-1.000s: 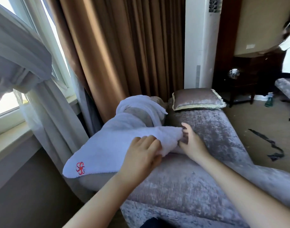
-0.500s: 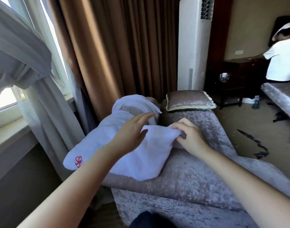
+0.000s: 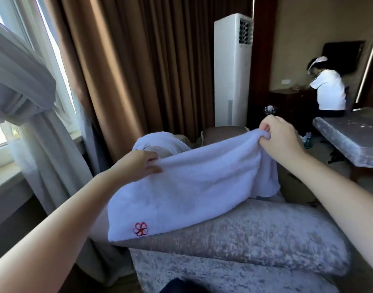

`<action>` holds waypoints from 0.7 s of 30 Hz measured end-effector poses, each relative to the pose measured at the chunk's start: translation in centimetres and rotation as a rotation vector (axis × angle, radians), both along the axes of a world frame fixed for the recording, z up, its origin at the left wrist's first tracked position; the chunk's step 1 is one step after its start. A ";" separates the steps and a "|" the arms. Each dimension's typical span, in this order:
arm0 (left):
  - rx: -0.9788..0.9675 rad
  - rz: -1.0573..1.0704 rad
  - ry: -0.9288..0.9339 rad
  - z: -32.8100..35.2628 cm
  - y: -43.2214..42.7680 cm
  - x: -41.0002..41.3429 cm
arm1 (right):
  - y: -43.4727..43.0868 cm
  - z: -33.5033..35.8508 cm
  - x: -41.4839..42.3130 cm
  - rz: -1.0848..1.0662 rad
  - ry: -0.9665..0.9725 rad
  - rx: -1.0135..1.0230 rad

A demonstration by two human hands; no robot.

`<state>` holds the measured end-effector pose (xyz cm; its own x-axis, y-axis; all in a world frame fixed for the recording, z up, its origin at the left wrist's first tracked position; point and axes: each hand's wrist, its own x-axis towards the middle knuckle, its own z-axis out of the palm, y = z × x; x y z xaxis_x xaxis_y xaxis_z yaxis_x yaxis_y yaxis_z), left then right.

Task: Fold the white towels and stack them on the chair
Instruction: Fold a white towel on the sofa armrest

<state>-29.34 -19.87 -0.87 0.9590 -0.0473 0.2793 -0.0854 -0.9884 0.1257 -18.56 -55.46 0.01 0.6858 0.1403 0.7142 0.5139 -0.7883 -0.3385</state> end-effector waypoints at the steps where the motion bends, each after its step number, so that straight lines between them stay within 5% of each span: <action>1: -0.012 0.003 -0.035 0.6 0.3 -0.3 | -0.5 0.3 0.1 -0.032 0.016 0.001; 6: 0.001 0.069 -0.169 3.8 0.5 0.2 | -2.4 1.1 0.6 -0.107 0.031 -0.011; 11: 0.101 0.221 -0.322 5.3 0.6 1.6 | -4.5 0.8 0.9 -0.261 0.055 -0.228; 21: -0.172 0.239 -0.399 5.1 0.1 7.6 | -6.8 -0.1 4.5 -0.592 0.135 -0.489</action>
